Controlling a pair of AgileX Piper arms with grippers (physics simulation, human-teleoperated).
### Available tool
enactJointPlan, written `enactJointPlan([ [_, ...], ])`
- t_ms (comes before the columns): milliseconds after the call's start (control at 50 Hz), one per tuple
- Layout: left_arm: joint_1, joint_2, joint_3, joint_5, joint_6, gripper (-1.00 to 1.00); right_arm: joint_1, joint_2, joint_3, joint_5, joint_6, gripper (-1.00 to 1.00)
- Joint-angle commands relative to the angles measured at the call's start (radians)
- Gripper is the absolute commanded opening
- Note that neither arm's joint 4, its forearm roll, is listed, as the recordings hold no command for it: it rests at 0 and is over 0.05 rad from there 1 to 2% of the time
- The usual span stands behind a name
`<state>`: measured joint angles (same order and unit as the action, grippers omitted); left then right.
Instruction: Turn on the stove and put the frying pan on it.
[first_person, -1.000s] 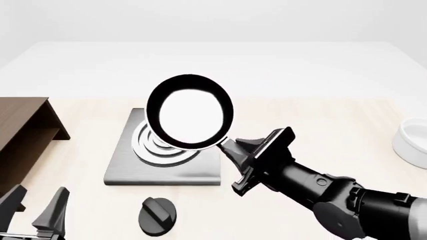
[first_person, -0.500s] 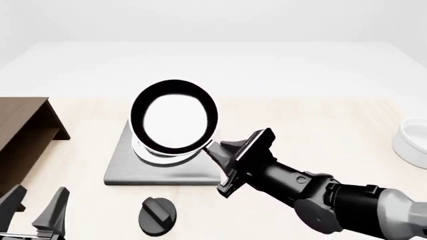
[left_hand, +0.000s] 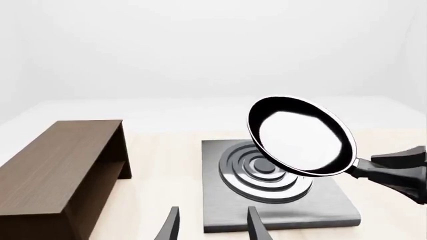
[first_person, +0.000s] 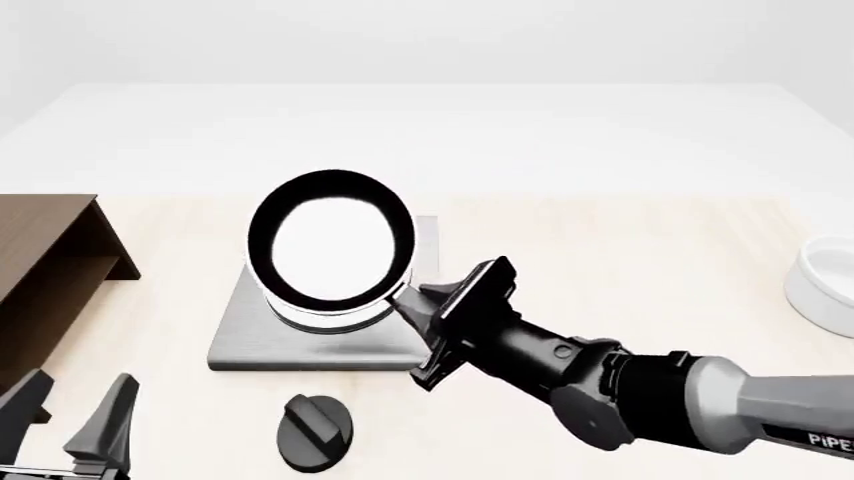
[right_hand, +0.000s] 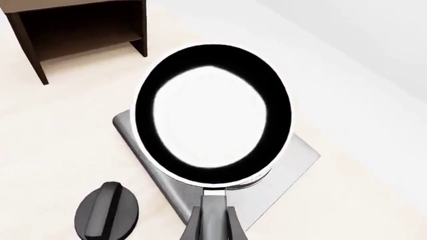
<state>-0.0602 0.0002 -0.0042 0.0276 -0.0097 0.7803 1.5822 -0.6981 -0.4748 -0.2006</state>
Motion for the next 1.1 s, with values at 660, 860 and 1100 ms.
enactJointPlan([
  [660, 0.001, 0.000, -0.004, 0.001, -0.010, 1.00, -0.015, 0.154, -0.133, -0.027, 0.005, -1.00],
  [860, 0.001, 0.000, -0.003, -0.001, -0.012, 1.00, -0.030, 0.177, -0.144, -0.036, 0.003, -1.00],
  [1100, 0.001, 0.000, -0.003, -0.001, -0.012, 1.00, -0.034, 0.197, -0.149, -0.045, 0.006, -1.00],
])
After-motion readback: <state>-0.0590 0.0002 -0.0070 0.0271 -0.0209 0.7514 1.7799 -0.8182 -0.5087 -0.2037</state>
